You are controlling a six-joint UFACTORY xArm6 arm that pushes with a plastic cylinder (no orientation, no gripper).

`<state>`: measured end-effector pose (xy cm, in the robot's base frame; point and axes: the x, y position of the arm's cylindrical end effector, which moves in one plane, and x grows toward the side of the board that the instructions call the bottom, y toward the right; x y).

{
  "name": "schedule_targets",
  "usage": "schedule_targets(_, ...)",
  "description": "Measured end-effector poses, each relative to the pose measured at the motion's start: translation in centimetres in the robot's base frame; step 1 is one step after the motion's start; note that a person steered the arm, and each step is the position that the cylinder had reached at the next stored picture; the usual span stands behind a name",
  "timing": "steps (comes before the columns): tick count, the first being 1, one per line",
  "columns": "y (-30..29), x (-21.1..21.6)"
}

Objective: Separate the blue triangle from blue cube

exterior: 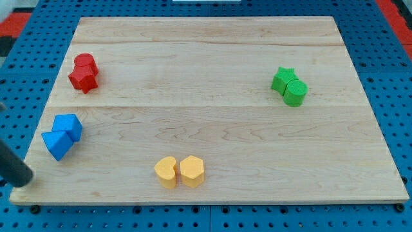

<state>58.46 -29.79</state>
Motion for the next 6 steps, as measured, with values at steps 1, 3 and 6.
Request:
schedule_targets(1,0.8,-1.3)
schedule_targets(3,2.8,-3.4)
schedule_targets(6,12.6,-5.1)
